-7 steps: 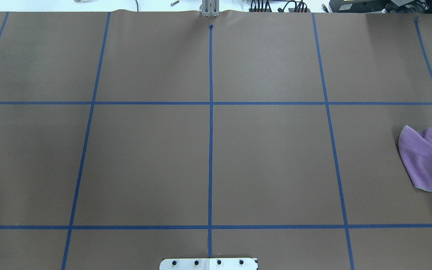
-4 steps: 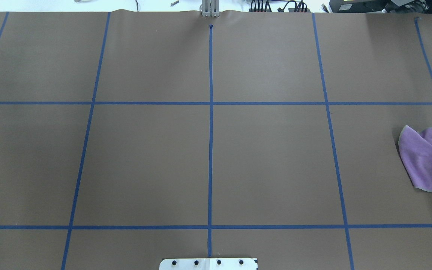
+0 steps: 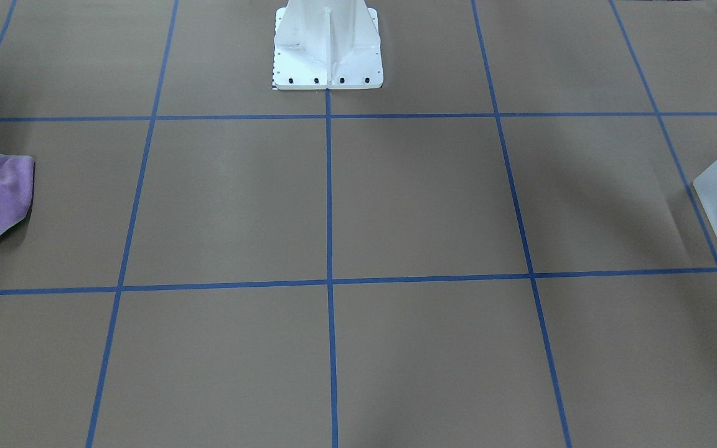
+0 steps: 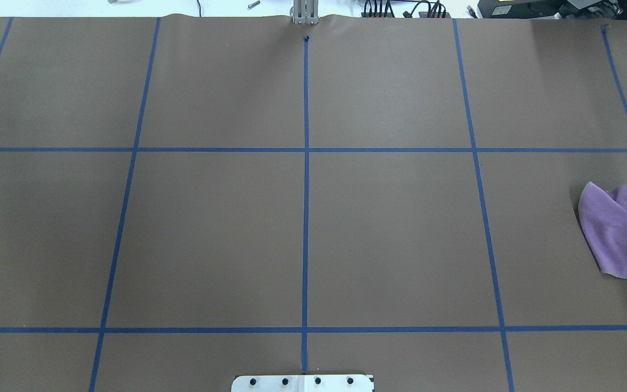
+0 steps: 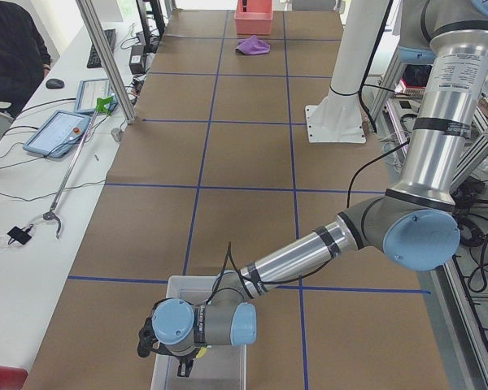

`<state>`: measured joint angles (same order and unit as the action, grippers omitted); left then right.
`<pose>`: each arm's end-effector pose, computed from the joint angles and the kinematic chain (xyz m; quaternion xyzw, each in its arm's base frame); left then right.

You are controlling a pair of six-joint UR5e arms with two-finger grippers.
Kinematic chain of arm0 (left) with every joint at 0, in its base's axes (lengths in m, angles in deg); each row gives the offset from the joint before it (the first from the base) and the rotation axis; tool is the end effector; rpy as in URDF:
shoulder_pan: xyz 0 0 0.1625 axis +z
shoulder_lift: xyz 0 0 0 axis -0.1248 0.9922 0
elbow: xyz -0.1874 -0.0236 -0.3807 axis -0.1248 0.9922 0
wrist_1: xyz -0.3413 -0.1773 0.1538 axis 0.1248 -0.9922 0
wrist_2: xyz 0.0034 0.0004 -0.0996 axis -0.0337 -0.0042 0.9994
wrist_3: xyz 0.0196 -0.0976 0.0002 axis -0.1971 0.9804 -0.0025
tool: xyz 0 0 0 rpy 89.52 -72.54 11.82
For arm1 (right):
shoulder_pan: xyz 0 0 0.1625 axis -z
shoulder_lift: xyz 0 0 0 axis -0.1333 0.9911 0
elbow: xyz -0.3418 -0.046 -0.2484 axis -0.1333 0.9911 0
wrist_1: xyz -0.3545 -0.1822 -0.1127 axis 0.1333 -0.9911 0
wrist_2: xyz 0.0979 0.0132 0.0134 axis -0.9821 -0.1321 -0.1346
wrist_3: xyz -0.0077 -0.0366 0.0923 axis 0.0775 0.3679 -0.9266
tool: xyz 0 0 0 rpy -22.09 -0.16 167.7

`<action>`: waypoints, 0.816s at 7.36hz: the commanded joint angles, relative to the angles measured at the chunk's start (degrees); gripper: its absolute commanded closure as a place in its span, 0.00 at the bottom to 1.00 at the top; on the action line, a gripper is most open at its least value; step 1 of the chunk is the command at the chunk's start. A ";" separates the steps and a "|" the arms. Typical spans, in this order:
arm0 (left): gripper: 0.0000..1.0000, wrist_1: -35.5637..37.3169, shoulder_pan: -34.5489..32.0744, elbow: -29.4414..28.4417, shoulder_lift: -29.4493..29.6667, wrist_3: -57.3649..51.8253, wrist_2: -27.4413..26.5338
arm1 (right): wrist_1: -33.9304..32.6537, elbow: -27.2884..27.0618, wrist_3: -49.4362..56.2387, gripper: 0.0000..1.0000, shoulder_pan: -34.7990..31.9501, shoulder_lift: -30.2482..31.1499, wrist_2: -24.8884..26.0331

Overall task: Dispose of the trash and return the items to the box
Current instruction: 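Carry the yellow cup into the clear bin beside the bowl and release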

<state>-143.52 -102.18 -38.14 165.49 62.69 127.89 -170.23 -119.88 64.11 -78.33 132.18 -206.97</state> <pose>-0.1124 -0.5191 0.8476 0.0317 0.3578 0.0202 0.9330 0.0281 -0.4520 0.6125 0.0115 -0.4060 -0.0146 0.9137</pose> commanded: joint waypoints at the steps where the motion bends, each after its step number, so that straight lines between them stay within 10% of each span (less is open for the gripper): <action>1: 0.07 -6.20 0.00 -3.28 -0.01 0.00 0.00 | 0.07 -0.08 0.00 0.00 0.12 0.00 0.00; 6: 0.03 -7.03 -0.17 -1.38 2.00 -0.09 0.44 | 0.07 -0.17 0.09 0.00 0.21 0.00 -0.61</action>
<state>-150.88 -102.21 -40.71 166.70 62.61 128.11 -170.18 -120.02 64.13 -78.13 132.19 -207.17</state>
